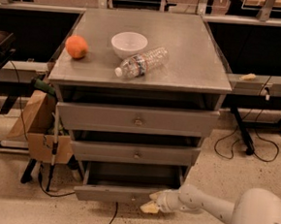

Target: Close bottom drawer

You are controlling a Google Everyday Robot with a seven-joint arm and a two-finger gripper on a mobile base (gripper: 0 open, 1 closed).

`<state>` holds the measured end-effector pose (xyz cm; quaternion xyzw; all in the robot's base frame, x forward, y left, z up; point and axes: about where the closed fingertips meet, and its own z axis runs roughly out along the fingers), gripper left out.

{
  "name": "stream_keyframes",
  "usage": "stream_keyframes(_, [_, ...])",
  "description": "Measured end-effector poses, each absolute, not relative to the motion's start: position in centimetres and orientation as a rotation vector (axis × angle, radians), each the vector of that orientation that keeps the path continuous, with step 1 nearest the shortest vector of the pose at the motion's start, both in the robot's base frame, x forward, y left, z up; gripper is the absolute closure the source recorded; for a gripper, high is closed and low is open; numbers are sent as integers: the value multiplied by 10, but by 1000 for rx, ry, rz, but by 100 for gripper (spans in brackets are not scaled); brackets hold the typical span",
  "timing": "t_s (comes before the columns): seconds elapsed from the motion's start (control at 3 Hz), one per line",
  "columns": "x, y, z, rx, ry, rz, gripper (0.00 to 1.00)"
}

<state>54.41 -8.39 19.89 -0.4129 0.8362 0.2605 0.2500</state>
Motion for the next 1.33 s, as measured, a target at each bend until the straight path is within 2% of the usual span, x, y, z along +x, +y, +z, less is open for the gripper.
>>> stream_keyframes(0.33, [587, -94, 211, -1110, 2251, 647, 65])
stream_keyframes(0.67, [587, -94, 211, -1110, 2251, 645, 89])
stream_keyframes(1.0, [600, -98, 212, -1099, 2256, 628, 100])
stream_keyframes(1.33, [597, -99, 214, -1098, 2257, 628, 100])
